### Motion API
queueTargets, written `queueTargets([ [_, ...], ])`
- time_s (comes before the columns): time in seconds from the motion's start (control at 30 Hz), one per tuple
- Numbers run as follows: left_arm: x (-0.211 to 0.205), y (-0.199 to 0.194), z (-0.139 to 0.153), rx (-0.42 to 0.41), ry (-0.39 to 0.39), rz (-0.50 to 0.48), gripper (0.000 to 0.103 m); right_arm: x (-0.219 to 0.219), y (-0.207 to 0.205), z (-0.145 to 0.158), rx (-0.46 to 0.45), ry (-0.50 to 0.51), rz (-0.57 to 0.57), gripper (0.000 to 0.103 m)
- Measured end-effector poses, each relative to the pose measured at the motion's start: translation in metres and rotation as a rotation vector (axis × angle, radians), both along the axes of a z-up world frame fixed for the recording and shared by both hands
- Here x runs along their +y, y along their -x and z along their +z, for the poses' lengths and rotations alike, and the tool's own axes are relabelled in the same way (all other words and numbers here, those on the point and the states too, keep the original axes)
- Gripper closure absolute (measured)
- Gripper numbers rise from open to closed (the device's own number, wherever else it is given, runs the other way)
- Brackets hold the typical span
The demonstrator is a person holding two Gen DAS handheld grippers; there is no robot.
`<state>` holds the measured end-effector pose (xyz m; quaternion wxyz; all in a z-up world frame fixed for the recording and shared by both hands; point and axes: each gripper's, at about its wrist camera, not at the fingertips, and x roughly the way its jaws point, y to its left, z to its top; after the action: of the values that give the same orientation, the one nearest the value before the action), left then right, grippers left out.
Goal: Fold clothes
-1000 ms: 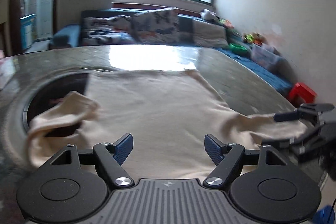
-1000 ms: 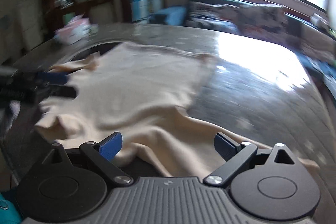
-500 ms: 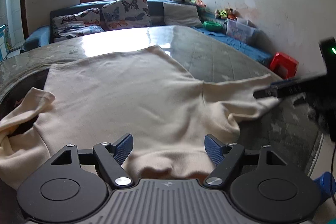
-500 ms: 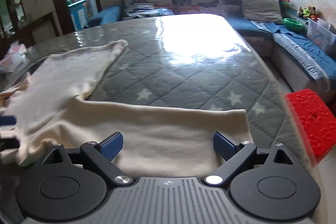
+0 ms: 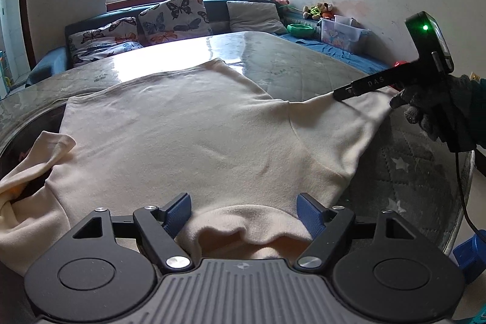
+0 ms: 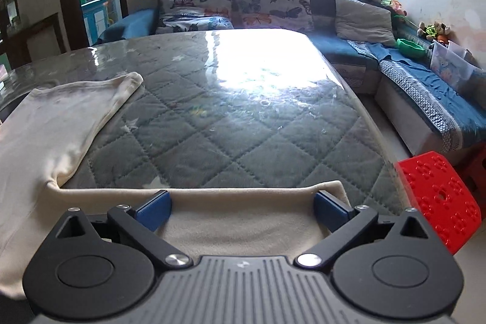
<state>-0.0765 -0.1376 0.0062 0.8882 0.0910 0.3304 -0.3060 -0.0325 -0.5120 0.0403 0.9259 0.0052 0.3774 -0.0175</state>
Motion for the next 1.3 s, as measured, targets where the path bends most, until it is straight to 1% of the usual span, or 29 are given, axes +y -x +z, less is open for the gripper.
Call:
queueTargets([
  [0.1,-0.001,0.0,0.0,0.001,-0.002,0.003,0.023,0.002,0.01,0.007,-0.019,-0.002,0.007,0.005],
  [0.23,-0.003,0.0,0.0,-0.003,-0.006,0.004,0.022,0.012,0.034,0.016,-0.038,0.01,0.053,0.005],
  [0.3,-0.003,0.0,-0.001,-0.005,-0.005,0.005,0.022,0.015,0.043,0.014,-0.026,0.013,0.069,0.005],
  [0.37,-0.002,0.0,-0.001,-0.004,-0.005,0.006,0.022,0.012,0.049,0.006,-0.004,0.007,0.061,0.004],
  [0.43,-0.002,0.0,0.0,-0.001,-0.004,0.01,0.022,0.005,0.053,0.004,-0.021,-0.015,0.041,0.003],
  [0.5,0.0,0.001,0.002,0.001,0.001,0.018,0.022,0.004,0.051,0.007,-0.011,-0.016,0.019,0.003],
  [0.63,0.011,0.002,0.012,-0.018,0.024,0.042,0.021,0.021,0.048,0.02,-0.025,0.008,0.072,0.003],
  [0.73,0.026,-0.004,0.024,-0.042,0.046,0.083,0.02,0.044,0.043,0.031,-0.05,0.006,0.149,0.003],
  [0.87,0.054,-0.022,0.033,-0.06,0.065,0.177,0.018,0.095,0.027,0.043,-0.071,-0.004,0.307,0.002],
  [1.0,0.09,-0.05,0.028,-0.01,0.084,0.302,0.019,0.15,0.014,0.045,-0.079,-0.02,0.461,0.002],
  [1.1,0.112,-0.067,0.021,0.028,0.095,0.374,0.02,0.184,0.006,0.04,-0.069,-0.013,0.548,0.002],
  [1.17,0.123,-0.075,0.018,0.044,0.104,0.402,0.02,0.201,0.003,0.037,-0.059,0.0,0.586,0.002],
  [1.3,0.135,-0.087,0.01,0.077,0.109,0.428,0.02,0.219,-0.004,0.025,-0.02,-0.006,0.619,0.002],
])
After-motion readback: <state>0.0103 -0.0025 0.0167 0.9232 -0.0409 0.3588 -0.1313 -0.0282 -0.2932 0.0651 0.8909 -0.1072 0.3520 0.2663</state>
